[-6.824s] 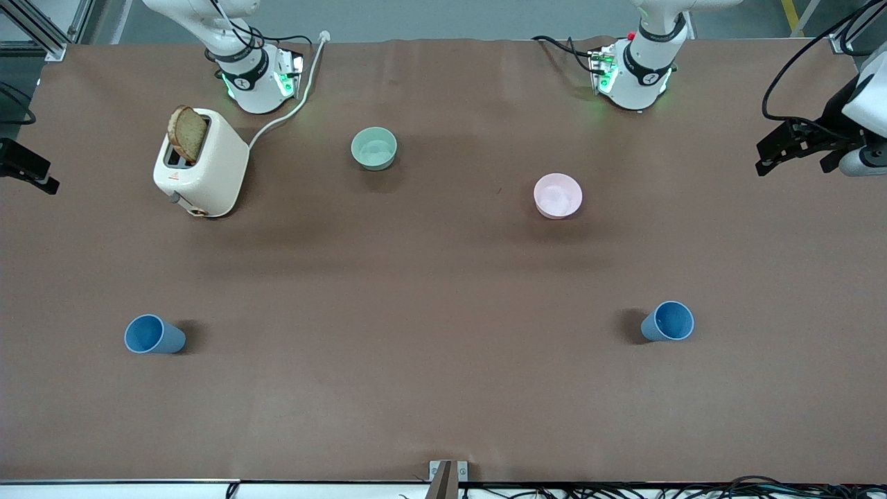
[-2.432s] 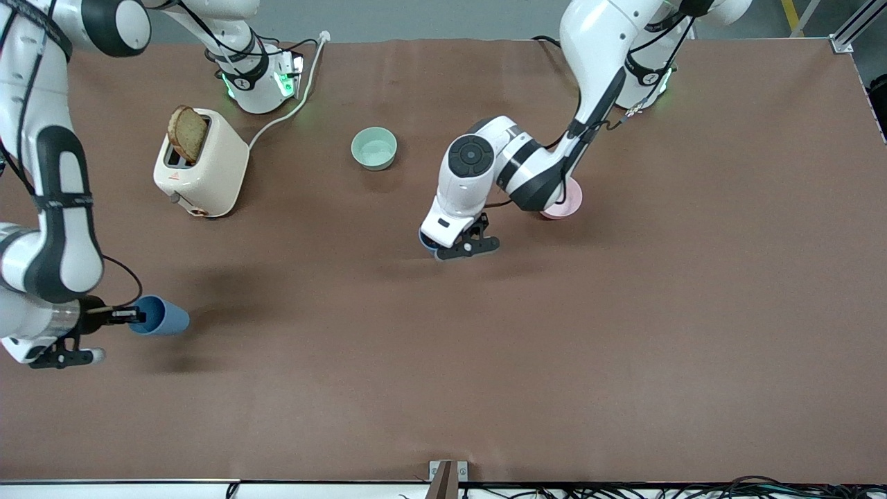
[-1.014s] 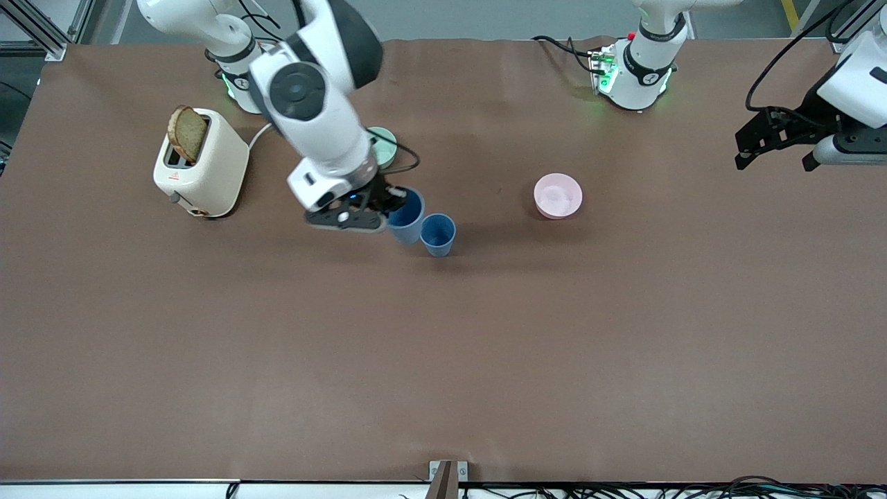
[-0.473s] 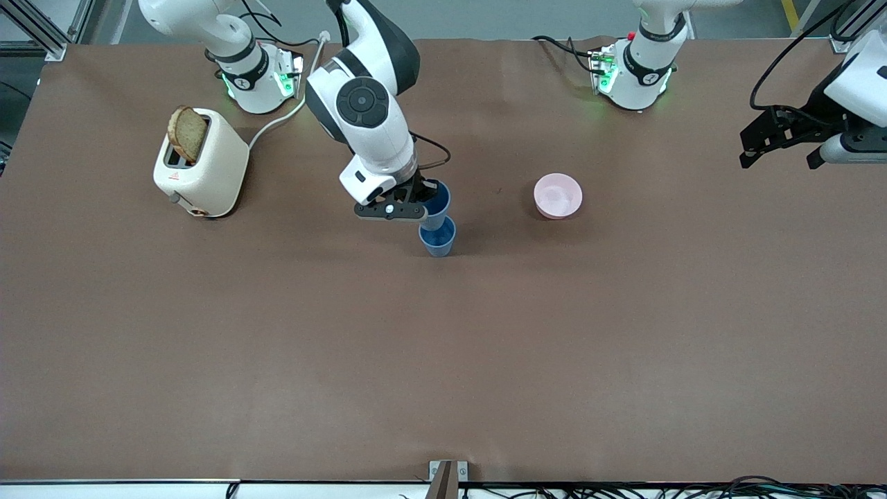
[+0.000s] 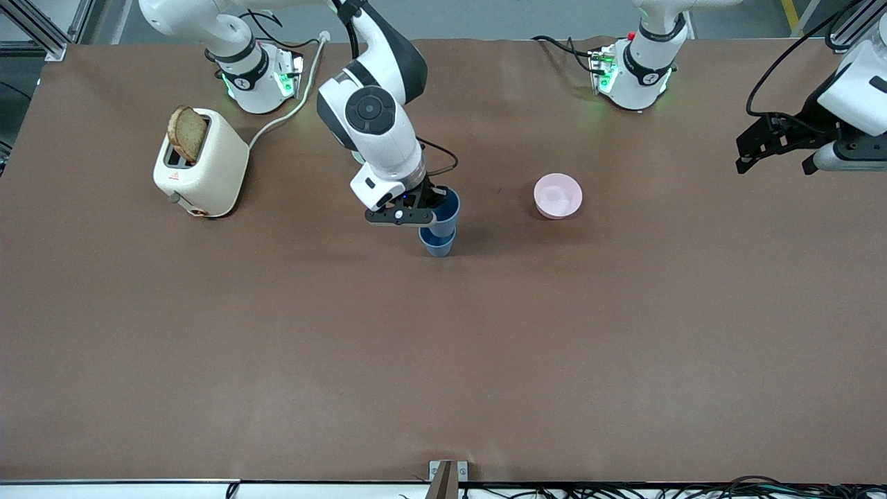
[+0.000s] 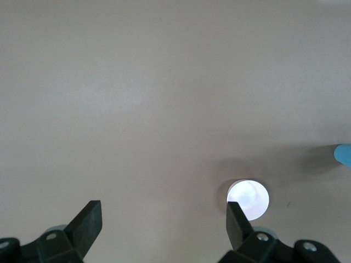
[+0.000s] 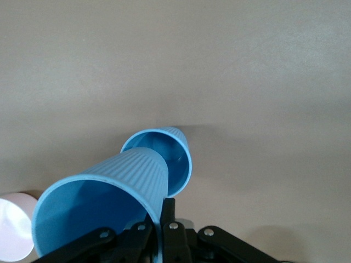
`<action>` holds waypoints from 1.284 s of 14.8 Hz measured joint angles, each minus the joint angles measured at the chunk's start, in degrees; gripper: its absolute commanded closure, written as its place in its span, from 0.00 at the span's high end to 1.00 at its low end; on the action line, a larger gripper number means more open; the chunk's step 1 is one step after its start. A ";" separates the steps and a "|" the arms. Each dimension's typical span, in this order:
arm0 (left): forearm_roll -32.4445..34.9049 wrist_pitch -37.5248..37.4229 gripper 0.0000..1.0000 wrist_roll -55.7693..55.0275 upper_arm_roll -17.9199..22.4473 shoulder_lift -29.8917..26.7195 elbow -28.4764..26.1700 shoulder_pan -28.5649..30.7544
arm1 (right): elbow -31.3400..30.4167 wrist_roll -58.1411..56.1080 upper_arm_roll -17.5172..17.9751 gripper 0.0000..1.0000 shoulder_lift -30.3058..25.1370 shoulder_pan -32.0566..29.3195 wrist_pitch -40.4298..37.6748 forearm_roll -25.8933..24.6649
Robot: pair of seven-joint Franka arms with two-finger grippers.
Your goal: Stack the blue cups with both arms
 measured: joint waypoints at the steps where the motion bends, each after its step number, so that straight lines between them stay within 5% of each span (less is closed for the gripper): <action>1: 0.00 0.21 1.00 0.00 -0.01 0.33 0.00 0.00 | 0.00 -0.04 -0.16 0.01 0.26 0.00 0.04 0.00; 6: 1.18 0.44 1.00 0.06 0.08 0.70 0.00 0.02 | -0.02 -0.12 -0.30 0.06 1.08 0.00 0.20 -0.32; 8: 1.30 0.37 1.00 0.09 -0.04 0.68 0.00 0.01 | -0.13 -0.40 -0.31 0.32 1.35 0.00 0.21 -0.85; 10: 1.31 0.32 1.00 0.09 -0.16 0.68 0.00 0.00 | -0.17 -0.53 -0.31 0.76 1.58 0.01 0.33 -2.45; 12: 1.31 0.30 1.00 0.09 -0.17 0.69 -0.03 0.00 | -0.16 -0.60 -0.32 0.88 1.61 0.01 0.49 -3.10; 19: 1.31 0.18 1.00 0.09 -0.15 0.71 -0.15 0.00 | 1.26 -3.76 -1.86 0.97 -3.35 -5.44 -4.11 -4.04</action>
